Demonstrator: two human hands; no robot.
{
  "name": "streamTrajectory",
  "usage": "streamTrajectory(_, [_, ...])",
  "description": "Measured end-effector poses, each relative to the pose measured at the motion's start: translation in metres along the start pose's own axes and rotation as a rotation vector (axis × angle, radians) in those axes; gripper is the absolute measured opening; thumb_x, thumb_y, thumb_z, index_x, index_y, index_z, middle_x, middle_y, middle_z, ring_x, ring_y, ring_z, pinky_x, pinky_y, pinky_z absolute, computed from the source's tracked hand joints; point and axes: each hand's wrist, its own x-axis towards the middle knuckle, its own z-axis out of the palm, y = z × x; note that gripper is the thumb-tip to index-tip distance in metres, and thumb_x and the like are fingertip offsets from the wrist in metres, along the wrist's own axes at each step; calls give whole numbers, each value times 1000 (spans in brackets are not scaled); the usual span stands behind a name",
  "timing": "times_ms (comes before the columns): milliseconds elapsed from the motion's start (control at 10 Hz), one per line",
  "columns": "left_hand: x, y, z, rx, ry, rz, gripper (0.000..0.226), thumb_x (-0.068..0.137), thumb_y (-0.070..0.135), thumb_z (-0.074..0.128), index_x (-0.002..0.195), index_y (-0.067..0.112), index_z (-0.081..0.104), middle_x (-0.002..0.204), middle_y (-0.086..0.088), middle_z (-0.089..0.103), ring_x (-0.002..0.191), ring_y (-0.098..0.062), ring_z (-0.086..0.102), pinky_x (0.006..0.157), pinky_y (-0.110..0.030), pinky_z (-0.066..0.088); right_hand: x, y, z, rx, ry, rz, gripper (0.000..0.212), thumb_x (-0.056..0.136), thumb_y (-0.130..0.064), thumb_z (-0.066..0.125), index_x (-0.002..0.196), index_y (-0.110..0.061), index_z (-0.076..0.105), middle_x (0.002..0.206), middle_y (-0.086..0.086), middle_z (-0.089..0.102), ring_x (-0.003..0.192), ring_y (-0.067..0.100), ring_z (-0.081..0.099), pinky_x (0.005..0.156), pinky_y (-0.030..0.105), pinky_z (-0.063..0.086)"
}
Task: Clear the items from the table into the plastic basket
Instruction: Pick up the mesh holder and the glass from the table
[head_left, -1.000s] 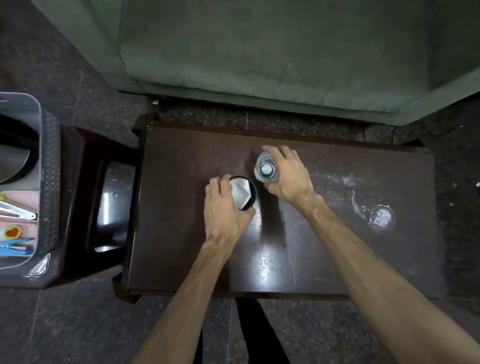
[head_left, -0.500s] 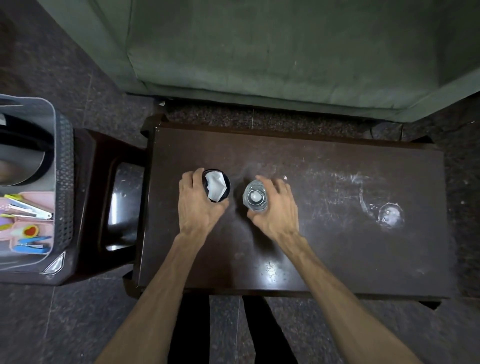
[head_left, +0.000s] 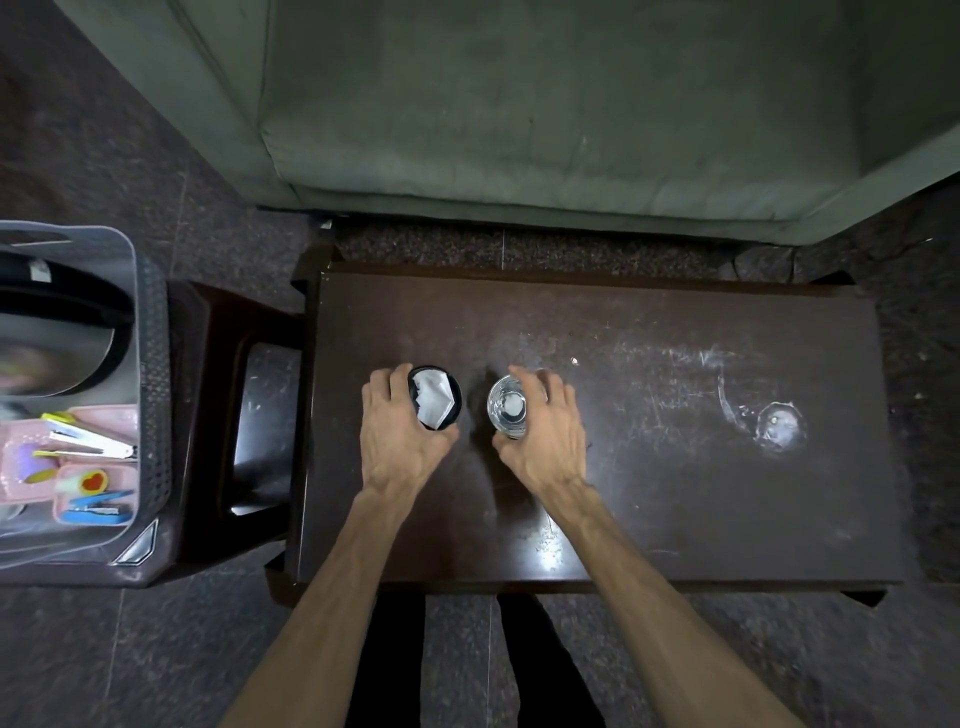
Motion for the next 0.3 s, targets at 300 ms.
streamTrajectory(300, [-9,13,-13,25,-71,-32,97,70,29,90,152,8,42,144,-13,47,133,-32,47,109,-42,47,-7,-10,-17,41,-59,14,94,78,-42,84,158,-24,38,160,10,40,145,30,39,118,43,39])
